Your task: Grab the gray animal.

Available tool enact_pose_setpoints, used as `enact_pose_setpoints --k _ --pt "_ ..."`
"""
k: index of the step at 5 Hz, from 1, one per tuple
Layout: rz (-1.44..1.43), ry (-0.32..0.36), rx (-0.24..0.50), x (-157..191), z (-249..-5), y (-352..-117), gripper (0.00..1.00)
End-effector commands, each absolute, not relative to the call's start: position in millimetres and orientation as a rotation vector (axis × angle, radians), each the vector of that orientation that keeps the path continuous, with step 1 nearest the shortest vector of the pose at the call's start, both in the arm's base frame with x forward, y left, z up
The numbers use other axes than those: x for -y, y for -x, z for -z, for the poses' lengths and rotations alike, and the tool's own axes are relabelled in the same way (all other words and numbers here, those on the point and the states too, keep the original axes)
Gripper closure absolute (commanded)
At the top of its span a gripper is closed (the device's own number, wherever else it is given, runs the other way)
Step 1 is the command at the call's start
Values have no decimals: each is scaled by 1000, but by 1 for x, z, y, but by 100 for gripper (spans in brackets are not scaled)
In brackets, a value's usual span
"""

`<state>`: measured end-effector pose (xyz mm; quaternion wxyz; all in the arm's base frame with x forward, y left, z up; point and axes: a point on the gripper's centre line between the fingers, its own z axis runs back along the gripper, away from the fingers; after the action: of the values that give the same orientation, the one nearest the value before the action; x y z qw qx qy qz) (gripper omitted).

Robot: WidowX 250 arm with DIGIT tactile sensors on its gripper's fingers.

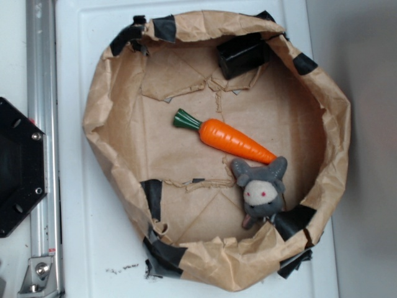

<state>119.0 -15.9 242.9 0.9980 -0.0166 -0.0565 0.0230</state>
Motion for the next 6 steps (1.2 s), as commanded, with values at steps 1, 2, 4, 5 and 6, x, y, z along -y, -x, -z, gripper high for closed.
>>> enact_pose_setpoints --k 1,2,4,5,6 --pt "-46 33 113 16 -243 -119 0" --pt "-110 -105 263 2 -221 -150 0" --pt "316 -98 226 9 -180 -212 0" --pt "462 -78 176 4 -155 -246 0" --pt "566 -77 328 12 -131 -276 0"
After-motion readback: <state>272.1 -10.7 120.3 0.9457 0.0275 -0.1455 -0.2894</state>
